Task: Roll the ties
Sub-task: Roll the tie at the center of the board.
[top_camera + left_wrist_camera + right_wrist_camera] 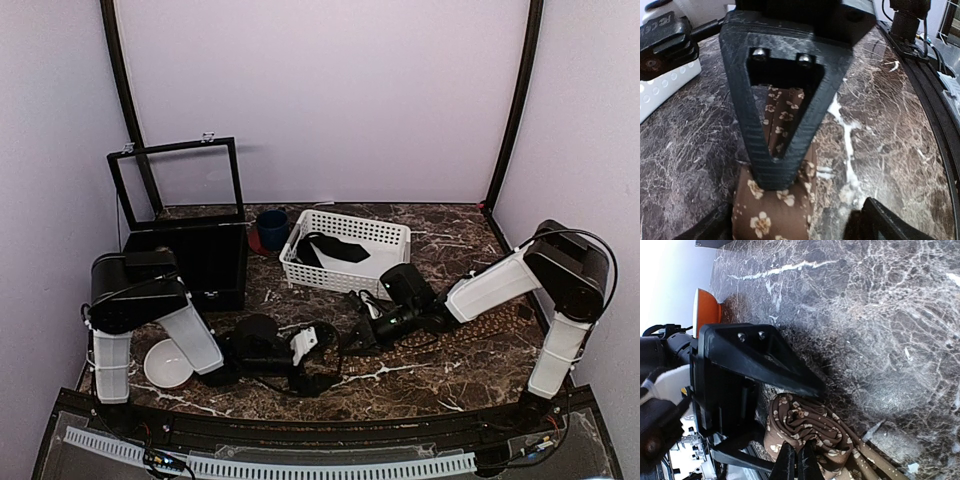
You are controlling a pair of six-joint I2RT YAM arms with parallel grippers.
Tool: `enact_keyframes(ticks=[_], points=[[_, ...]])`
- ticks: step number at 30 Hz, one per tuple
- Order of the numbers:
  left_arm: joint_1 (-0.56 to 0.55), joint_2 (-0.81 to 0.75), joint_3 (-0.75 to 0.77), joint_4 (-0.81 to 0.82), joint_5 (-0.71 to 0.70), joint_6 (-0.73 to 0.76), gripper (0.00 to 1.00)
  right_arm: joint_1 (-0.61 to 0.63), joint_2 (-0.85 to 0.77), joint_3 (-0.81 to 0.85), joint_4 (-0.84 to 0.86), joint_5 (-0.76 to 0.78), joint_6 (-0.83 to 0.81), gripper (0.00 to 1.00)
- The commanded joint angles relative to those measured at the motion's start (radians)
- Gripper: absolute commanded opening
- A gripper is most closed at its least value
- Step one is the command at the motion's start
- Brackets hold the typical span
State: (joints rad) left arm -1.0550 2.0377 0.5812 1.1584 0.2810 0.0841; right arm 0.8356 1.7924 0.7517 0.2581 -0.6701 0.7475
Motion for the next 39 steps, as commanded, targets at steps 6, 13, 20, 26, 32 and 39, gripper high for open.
enact_keyframes(ticks=[6,13,20,26,32,39], points=[[-0.002,0.056,0.150,-0.137,-0.024,0.019,0.60,-0.005,-0.002,-0.007,0.049,-0.023,0.037,0.00],[0.019,-0.005,0.098,-0.280,-0.012,0.068,0.36,-0.017,-0.043,-0.022,0.058,-0.028,0.056,0.00],[0.031,-0.028,0.086,-0.353,0.008,0.091,0.34,-0.051,-0.059,-0.080,0.025,-0.019,0.028,0.00],[0.048,-0.034,0.077,-0.336,0.036,0.091,0.35,-0.068,-0.027,-0.112,-0.032,0.019,-0.033,0.00],[0.055,-0.023,0.016,-0.131,0.096,0.039,0.59,-0.069,0.006,-0.124,-0.038,0.051,-0.055,0.00],[0.045,0.094,-0.005,0.166,0.116,-0.043,0.72,-0.069,0.010,-0.116,-0.063,0.074,-0.075,0.00]])
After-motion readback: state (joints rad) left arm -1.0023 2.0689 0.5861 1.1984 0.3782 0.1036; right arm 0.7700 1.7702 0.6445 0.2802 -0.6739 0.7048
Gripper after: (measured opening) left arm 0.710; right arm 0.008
